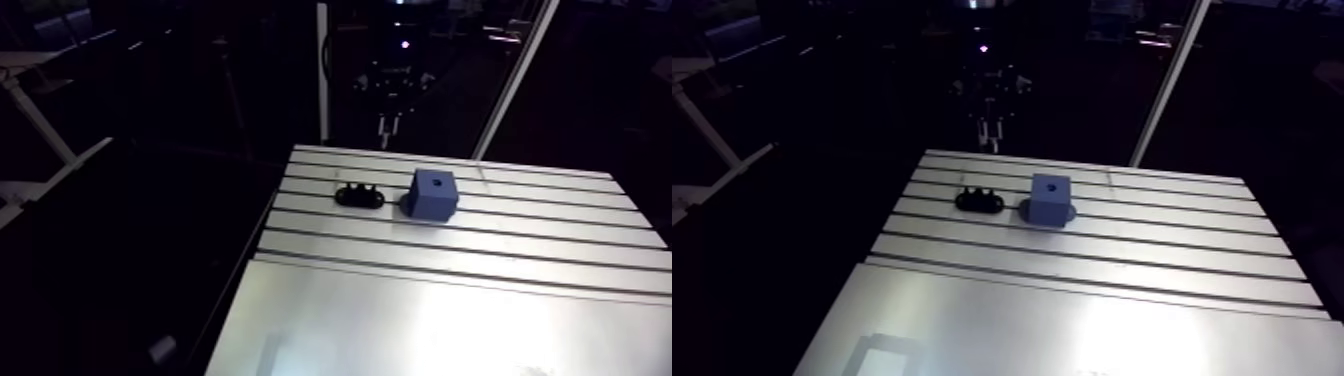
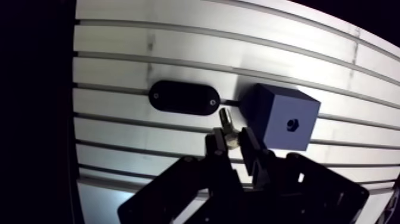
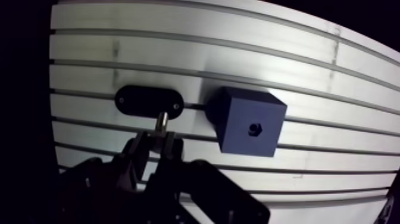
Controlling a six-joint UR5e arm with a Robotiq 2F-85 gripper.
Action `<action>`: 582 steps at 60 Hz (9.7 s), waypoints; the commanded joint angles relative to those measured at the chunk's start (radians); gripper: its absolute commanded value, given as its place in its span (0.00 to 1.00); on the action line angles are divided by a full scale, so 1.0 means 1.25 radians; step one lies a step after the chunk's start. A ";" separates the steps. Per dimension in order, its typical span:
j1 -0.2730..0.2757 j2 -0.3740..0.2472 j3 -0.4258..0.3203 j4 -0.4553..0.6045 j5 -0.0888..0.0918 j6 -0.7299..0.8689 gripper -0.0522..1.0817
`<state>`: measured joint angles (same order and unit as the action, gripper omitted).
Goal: Pick up the M10 bolt and insert it into the hex recess until seated.
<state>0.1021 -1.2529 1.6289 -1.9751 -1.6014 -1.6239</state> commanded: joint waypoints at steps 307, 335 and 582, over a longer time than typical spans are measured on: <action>-0.111 0.059 -0.004 0.085 -0.085 -0.614 0.95; -0.112 0.061 0.007 0.082 -0.087 -0.609 0.95; -0.110 0.075 0.012 0.065 -0.083 -0.610 0.95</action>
<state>-0.0367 -1.1592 1.6398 -1.8937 -1.7043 -2.3883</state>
